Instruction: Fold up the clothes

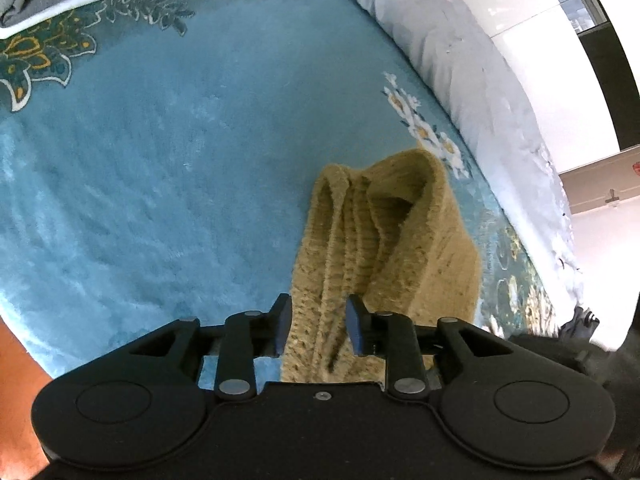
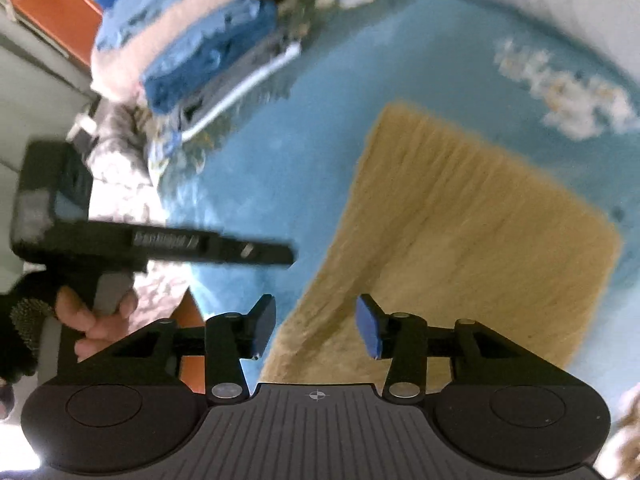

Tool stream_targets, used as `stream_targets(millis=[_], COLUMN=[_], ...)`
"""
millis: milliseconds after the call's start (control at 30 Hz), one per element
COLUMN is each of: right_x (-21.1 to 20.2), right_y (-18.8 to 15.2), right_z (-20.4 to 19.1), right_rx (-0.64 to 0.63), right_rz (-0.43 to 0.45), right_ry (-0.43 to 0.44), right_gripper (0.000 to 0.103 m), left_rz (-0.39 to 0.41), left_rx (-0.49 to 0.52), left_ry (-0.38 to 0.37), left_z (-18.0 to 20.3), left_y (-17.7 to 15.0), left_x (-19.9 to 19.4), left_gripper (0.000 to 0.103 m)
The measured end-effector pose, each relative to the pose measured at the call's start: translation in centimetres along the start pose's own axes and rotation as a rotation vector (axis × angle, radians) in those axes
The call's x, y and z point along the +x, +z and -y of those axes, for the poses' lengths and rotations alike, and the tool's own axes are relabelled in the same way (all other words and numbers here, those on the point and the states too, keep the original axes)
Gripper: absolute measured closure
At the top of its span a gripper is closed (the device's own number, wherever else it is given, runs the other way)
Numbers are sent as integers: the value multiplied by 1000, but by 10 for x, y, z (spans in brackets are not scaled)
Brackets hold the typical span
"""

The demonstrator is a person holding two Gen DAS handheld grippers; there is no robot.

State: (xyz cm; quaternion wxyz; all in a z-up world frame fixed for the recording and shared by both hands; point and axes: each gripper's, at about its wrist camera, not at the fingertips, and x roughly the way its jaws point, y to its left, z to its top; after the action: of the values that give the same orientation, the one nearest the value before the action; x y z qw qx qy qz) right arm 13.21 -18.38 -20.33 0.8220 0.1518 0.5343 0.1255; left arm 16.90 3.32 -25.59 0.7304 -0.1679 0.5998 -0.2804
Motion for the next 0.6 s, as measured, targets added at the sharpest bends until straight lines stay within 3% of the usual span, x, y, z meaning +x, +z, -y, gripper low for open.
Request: stream_targets(millis=[133, 233, 367, 433, 600], right_x=[-8, 7, 33, 46, 75], right_y=[38, 70, 106, 114, 123], right_z=[24, 41, 48, 49, 51], right_rx=[-142, -286, -449, -509, -623], right_rz=[-7, -63, -147, -204, -310], right_ry=[-98, -94, -25, 15, 100], right_gripper=[55, 53, 49, 44, 45], left_rz=[3, 8, 36, 49, 65], left_rx=[44, 95, 108, 87, 16], left_ry=[-32, -26, 10, 21, 60], left_z=[10, 20, 29, 31, 30], left_y=[-14, -28, -49, -58, -83], left_x=[-6, -4, 6, 12, 30], left_gripper=[65, 60, 58, 57, 56])
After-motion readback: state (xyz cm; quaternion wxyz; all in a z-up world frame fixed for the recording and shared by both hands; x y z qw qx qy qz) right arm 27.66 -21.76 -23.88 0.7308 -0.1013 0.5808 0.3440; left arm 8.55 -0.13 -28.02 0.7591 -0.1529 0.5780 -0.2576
